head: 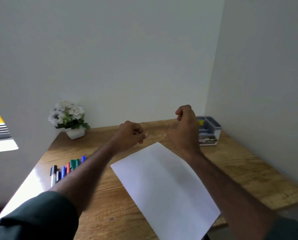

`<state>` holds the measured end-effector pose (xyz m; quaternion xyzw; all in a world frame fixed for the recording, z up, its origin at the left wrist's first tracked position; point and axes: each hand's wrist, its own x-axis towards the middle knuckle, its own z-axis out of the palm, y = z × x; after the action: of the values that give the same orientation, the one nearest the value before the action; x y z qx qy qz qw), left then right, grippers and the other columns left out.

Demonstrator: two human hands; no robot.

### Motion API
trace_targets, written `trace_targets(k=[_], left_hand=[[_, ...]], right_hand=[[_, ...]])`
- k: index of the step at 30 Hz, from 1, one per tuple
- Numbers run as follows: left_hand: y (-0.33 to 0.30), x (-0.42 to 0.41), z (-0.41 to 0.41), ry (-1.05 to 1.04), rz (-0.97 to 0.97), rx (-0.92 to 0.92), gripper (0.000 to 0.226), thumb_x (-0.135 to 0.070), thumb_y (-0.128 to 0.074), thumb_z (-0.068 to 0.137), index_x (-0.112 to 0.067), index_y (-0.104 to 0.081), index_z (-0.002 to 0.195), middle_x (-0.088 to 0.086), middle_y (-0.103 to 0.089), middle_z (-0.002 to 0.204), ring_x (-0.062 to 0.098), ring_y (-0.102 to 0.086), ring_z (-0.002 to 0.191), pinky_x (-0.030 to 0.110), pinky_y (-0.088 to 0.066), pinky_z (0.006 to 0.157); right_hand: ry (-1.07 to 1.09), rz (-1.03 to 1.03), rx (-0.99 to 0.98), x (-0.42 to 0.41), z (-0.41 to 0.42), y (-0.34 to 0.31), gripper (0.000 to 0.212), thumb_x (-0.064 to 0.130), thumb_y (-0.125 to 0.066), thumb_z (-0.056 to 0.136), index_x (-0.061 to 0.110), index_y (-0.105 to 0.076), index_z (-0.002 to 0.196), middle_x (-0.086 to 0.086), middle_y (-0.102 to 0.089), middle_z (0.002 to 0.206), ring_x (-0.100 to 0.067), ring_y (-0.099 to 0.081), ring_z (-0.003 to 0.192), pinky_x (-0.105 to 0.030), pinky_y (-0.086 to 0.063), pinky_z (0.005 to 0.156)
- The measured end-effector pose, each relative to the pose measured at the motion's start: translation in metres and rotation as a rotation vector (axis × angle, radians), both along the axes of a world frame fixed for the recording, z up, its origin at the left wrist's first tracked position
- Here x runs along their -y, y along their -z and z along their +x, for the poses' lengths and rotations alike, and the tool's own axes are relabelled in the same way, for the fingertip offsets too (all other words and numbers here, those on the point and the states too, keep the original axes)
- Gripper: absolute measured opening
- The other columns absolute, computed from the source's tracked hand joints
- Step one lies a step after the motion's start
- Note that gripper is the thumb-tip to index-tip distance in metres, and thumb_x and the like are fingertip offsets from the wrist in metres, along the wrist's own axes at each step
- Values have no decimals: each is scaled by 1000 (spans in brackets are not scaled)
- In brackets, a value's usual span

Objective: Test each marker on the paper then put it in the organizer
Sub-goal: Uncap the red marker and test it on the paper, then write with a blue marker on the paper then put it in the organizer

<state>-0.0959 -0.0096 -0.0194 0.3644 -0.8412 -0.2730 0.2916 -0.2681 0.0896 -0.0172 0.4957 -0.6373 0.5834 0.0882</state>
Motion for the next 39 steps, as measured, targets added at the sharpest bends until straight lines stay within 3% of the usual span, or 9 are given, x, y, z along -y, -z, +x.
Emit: trace_targets(k=[9,12,15,19,22,26,31,36,39], left_hand=[[13,-7,117,-262,-66,49,25,-22,-75,86,-7,-69,68,-5,-58,53,1,-44,44,16,-35,49],[20,-12,157,-387,-107,78,28,-20,-77,84,-9,-65,61,-7,-48,51,4,-39,46,15,-32,48],[26,-19,176,-410,-130,149,28,-23,-76,86,-11,-66,62,-6,-53,54,3,-41,46,12,-36,47],[33,-19,184,-409,-164,155,29,-23,-76,85,-21,-61,59,-11,-51,52,4,-42,47,14,-36,47],[39,-13,182,-388,-144,82,36,-22,-77,84,-27,-57,54,-10,-49,50,5,-39,46,17,-30,47],[43,-10,172,-377,-136,-39,23,-20,-75,85,-16,-68,64,-7,-56,55,5,-43,51,22,-36,52],[33,-10,140,-278,-5,-347,31,-23,-66,95,-24,-59,65,-11,-50,56,4,-41,51,20,-35,51],[24,-9,107,-42,105,-471,14,-18,-59,99,-13,-72,103,6,-67,75,14,-53,57,17,-40,46],[28,-8,98,23,75,-458,15,-16,-61,98,-10,-75,96,-1,-67,68,10,-50,54,19,-38,47]], right_hand=[[-444,473,-206,30,127,35,13,23,-72,81,21,-60,81,5,-62,79,-16,-60,75,-31,-49,63],[-446,614,-316,42,154,38,19,29,-69,83,18,-59,71,-2,-66,78,-23,-64,77,-28,-44,60],[-408,748,-368,48,168,40,48,44,-69,85,17,-42,57,-2,-47,60,-26,-53,66,-26,-30,48],[-407,882,-390,46,184,41,47,49,-69,82,18,-41,61,-4,-52,73,-30,-58,79,-30,-34,51],[-399,915,-344,44,194,36,34,38,-65,82,16,-46,63,-8,-59,82,-32,-59,85,-29,-36,55],[-425,850,-165,40,190,19,45,45,-55,90,15,-49,57,-6,-58,65,-28,-56,65,-30,-35,50],[-682,789,219,31,157,-3,22,31,-39,105,16,-54,100,-11,-73,83,-23,-72,68,-39,-59,67],[-679,804,85,32,125,3,27,35,-35,108,25,-55,121,-3,-61,86,-17,-60,72,-34,-50,61],[-621,716,-64,32,110,10,30,39,-39,107,26,-66,108,1,-70,92,-19,-66,83,-43,-56,76]])
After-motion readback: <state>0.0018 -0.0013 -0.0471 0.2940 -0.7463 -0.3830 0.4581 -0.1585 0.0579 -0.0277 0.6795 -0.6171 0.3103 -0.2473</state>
